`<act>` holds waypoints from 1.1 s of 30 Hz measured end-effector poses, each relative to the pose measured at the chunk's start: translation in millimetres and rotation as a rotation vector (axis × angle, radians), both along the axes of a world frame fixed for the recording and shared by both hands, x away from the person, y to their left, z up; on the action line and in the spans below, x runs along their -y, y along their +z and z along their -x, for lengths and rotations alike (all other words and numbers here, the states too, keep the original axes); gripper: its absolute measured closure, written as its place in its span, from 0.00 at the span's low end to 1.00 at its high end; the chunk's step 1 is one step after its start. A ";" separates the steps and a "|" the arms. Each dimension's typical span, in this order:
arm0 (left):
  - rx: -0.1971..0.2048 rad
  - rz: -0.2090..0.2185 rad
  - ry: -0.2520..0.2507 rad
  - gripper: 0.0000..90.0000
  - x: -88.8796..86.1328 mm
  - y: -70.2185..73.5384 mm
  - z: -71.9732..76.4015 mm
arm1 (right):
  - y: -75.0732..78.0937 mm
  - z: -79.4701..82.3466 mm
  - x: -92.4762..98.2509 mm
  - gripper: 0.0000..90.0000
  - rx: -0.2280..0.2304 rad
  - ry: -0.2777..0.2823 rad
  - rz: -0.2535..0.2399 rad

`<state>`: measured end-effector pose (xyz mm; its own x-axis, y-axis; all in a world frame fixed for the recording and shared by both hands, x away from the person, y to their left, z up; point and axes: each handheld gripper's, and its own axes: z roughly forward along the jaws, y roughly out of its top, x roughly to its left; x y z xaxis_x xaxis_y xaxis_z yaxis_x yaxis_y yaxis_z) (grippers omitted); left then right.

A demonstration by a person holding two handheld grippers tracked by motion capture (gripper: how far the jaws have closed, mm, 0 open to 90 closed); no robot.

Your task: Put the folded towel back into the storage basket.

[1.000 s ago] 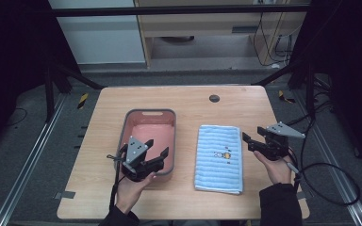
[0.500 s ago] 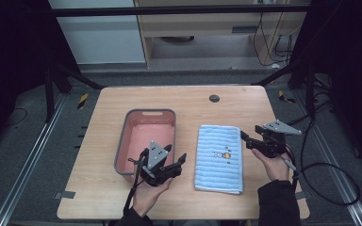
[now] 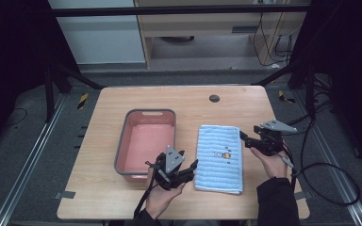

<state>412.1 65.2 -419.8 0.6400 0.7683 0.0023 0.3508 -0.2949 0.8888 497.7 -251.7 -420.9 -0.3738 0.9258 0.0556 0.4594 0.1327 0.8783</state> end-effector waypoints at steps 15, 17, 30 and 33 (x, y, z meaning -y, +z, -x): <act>-0.051 -0.052 -0.024 0.51 21.3 -27.5 -2.7 | -19.6 -13.3 -4.0 0.47 -0.054 0.007 0.018; -0.061 -0.061 -0.021 0.52 22.1 -32.8 -3.8 | -22.4 -14.9 -5.2 0.47 -0.058 0.008 0.029; -0.100 -0.126 -0.017 0.57 29.6 -57.8 -8.0 | -46.5 -23.5 -6.6 0.50 -0.104 -0.011 0.044; -0.103 -0.140 -0.017 0.58 32.6 -63.8 -7.7 | -51.7 -25.7 -7.6 0.50 -0.123 -0.014 0.057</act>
